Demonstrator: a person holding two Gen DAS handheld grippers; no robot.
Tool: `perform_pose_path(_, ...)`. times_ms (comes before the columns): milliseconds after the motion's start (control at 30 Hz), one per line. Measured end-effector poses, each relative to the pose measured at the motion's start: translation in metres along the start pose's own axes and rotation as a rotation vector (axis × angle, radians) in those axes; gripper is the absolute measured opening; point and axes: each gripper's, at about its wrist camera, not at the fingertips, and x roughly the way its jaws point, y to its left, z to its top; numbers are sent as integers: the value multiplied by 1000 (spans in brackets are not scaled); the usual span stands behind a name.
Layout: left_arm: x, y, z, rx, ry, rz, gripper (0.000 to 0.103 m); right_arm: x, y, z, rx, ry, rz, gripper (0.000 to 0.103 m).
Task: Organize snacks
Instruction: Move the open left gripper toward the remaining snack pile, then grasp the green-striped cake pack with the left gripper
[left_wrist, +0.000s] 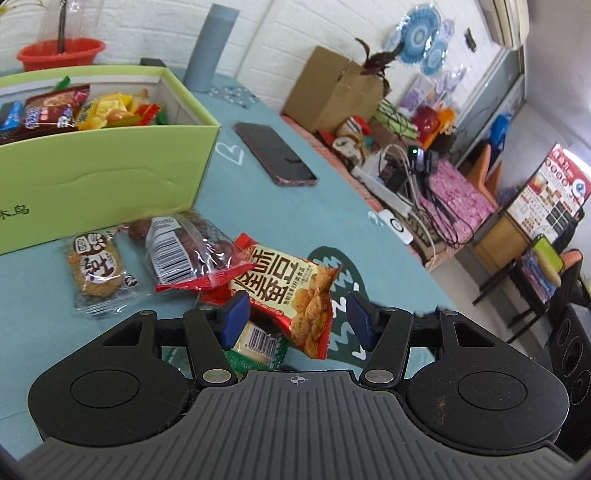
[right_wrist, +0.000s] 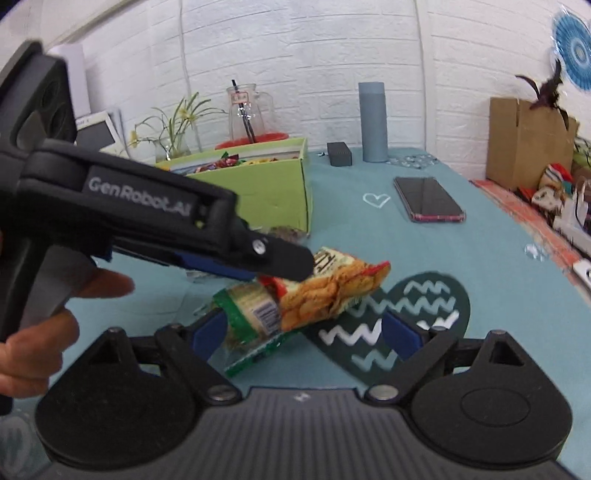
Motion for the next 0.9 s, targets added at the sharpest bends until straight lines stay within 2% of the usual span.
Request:
perform_pose_path(167, 3, 13, 2, -40, -7, 35, 40, 6, -12, 19, -57, -37, -2, 94)
perform_pose_path(333, -23, 37, -3, -123, -66, 47, 41, -2, 1, 17, -63, -31, 95, 94)
perform_pose_path(400, -33, 45, -5, -132, -77, 55, 43, -1, 6, 8, -19, 15, 142, 94)
perform_pose_path(567, -25, 62, -9, -175, -32, 52, 42, 15, 10, -7, 35, 116, 111, 94)
perform_pose_path(633, -17, 63, -10, -175, -15, 34, 40, 17, 13, -7, 34, 115, 91, 94)
perform_pose_path(733, -7, 64, -13, -169, 12, 20, 39, 25, 21, -4, 30, 111, 133, 94)
perform_pose_path(800, -4, 65, -16, -166, 20, 14, 36, 29, 33, -4, -11, 111, 120, 94)
perform_pose_path(900, -12, 66, -18, -150, 20, 53, 34, 27, 52, -4, -46, 123, 150, 94)
